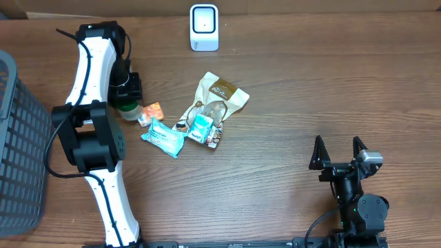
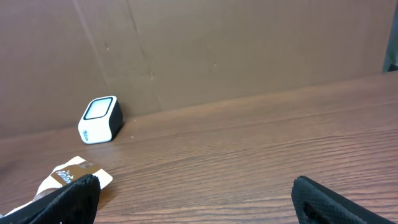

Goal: Scan the item barcode

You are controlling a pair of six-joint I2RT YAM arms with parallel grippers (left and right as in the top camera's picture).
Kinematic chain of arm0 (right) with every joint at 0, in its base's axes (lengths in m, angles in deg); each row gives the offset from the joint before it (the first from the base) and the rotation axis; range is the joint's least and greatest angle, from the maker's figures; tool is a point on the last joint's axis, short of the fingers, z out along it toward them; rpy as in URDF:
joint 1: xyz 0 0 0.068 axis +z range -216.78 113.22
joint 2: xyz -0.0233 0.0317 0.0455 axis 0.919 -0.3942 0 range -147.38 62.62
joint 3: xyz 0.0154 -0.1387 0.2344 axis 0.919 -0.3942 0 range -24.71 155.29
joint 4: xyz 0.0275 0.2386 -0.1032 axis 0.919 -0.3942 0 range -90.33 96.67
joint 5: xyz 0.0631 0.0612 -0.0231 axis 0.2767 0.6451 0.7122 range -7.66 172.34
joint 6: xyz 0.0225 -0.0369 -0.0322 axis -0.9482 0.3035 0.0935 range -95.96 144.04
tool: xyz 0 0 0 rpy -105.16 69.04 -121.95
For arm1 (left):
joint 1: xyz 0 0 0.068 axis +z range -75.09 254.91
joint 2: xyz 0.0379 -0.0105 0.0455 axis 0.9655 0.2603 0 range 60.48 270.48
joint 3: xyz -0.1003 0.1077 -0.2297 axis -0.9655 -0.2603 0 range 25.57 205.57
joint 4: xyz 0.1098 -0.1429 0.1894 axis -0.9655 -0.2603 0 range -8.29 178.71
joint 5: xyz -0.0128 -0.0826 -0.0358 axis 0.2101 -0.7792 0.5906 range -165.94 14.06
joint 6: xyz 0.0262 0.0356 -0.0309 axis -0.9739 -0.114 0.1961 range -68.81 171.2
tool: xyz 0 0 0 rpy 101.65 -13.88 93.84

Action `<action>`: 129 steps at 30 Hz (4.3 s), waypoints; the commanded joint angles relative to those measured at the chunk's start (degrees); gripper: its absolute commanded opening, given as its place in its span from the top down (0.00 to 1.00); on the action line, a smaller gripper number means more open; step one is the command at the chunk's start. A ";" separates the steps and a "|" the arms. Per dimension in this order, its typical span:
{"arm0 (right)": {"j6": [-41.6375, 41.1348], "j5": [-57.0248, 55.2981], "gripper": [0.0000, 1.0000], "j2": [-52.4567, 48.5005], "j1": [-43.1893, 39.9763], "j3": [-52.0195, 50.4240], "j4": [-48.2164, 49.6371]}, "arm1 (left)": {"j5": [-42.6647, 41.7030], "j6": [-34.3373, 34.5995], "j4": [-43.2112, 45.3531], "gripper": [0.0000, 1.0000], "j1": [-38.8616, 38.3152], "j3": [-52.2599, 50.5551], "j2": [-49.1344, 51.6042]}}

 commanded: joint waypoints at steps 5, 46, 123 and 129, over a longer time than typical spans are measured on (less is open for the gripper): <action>0.24 -0.57 0.00 0.35 -0.42 -0.59 0.31 | -6.25 -1.33 1.27 0.41 -6.32 -3.93 0.00; 0.24 -0.57 0.00 0.35 -0.42 -0.59 0.31 | 4.59 5.38 4.44 0.00 -8.81 -3.67 -5.92; 0.24 -4.17 0.00 0.35 -0.42 -0.59 0.70 | -24.06 11.98 27.76 0.76 -26.16 -27.52 -16.22; 0.26 -4.17 0.00 0.35 -0.42 -0.59 0.70 | -26.38 9.70 27.71 0.76 -24.83 -27.52 -16.50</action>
